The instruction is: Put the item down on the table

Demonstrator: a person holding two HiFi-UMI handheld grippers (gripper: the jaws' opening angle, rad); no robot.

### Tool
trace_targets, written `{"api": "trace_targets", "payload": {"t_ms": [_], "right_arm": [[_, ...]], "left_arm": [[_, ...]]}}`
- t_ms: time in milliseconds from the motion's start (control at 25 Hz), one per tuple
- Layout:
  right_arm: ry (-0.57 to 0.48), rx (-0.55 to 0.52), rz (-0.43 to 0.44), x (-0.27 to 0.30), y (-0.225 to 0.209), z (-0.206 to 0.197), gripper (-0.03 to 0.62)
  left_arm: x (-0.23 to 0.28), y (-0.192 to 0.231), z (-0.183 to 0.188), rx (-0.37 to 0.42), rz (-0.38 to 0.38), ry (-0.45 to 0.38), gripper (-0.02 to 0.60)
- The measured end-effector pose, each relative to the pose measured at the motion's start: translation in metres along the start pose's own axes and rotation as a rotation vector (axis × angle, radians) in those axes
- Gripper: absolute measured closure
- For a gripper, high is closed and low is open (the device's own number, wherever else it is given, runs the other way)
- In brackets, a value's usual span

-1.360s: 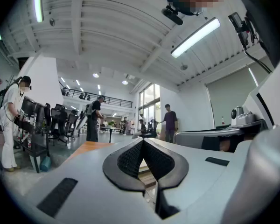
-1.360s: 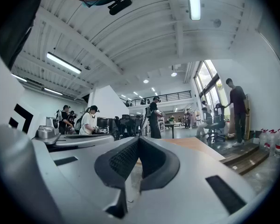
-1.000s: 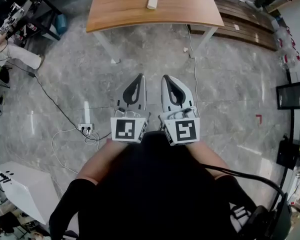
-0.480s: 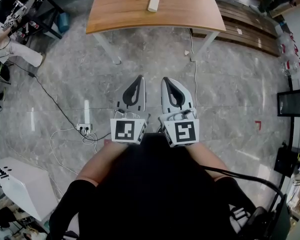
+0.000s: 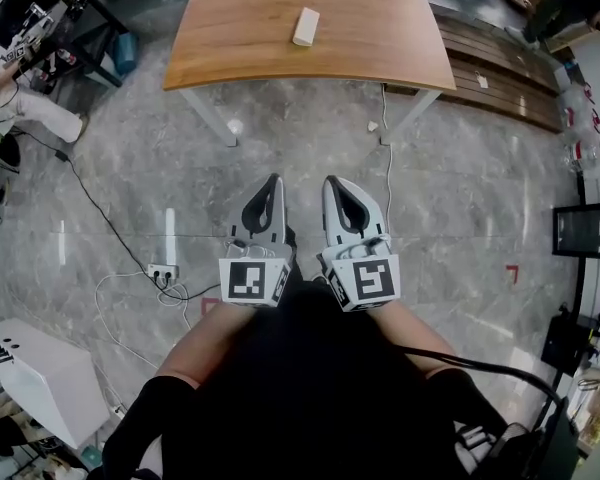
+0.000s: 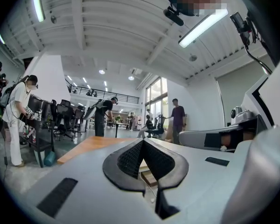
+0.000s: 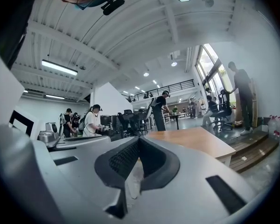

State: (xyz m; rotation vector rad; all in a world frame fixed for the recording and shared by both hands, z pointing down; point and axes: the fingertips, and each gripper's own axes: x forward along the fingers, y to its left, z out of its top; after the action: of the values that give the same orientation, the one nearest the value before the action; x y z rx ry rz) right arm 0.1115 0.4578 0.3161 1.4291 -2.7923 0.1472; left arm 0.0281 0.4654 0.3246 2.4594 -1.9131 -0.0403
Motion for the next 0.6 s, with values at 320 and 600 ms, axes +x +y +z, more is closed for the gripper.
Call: {"api": "trace_targets", "payload": {"t_ms": [320,600], "right_arm": [[0.029,0.006,-0.052,0.136,-0.054,-0.002,0.582],[0.054,0.011,-0.113,0.258,-0.096,0.003,0.582]], "left_arm": [[0.13,0.072,-0.007,0.013,-0.089,0.02,0.578],[0.238,0.141,-0.008,-0.005,-0.142,0.07,0.578]]}}
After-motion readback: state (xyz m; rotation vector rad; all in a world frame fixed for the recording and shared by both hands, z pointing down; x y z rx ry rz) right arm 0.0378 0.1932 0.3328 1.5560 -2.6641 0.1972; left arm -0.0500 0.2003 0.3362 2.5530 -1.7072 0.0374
